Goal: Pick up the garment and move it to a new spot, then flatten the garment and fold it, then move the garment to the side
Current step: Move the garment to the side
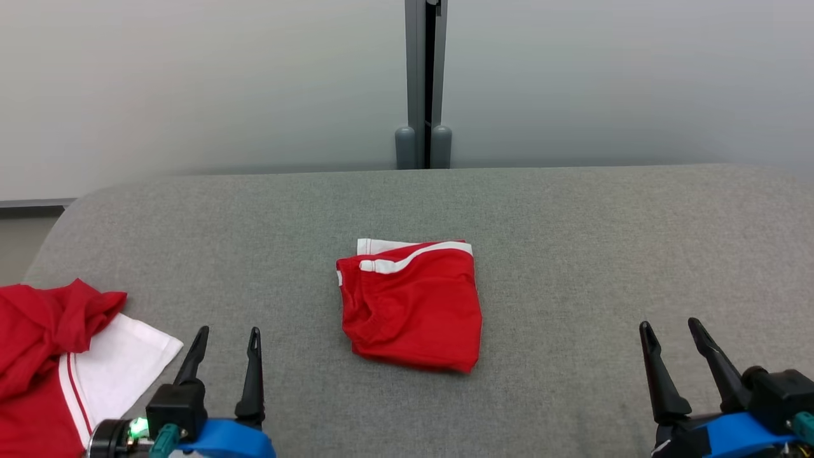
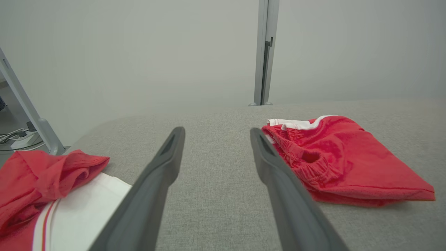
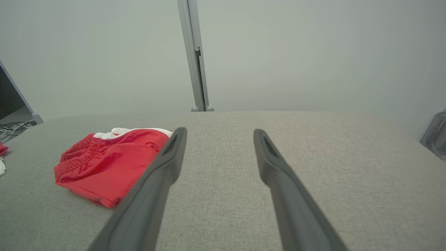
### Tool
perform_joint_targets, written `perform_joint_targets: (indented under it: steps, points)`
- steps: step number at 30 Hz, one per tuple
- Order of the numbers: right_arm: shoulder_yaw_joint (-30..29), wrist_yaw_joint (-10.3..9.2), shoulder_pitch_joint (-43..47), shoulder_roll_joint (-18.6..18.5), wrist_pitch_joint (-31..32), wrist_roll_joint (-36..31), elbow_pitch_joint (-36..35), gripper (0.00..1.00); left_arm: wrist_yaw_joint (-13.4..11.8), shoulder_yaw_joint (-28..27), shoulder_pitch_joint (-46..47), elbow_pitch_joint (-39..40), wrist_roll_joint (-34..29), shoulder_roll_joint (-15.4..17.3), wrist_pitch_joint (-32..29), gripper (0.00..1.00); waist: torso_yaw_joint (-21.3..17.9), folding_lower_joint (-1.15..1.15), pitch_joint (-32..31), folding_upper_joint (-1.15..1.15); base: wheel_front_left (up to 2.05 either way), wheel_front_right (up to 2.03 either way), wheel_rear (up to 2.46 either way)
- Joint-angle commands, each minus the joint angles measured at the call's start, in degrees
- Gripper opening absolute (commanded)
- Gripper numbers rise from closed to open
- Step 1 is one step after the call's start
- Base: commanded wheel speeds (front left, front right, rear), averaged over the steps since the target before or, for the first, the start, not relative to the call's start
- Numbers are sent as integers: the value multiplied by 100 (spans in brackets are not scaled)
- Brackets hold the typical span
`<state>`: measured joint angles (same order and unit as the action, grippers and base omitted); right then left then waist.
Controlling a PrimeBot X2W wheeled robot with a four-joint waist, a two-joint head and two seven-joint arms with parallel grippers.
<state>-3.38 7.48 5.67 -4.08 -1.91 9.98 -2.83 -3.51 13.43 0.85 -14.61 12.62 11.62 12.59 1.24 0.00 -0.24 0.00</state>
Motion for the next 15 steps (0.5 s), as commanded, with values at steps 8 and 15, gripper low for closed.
perform_joint_targets:
  steps: [8, 15]
  points:
    - [304, 3, -692, -196, 37, 112, 379, 100, 35, 55, 724, 146, -121, -36, 144, 100, 409, 0, 929, 0, 0, 0, 0]
    - [924, 3, -1643, -231, -86, 295, 1448, 100, 66, 133, 1247, 158, -187, -213, 240, 100, 767, 0, 1519, 0, 0, 0, 0]
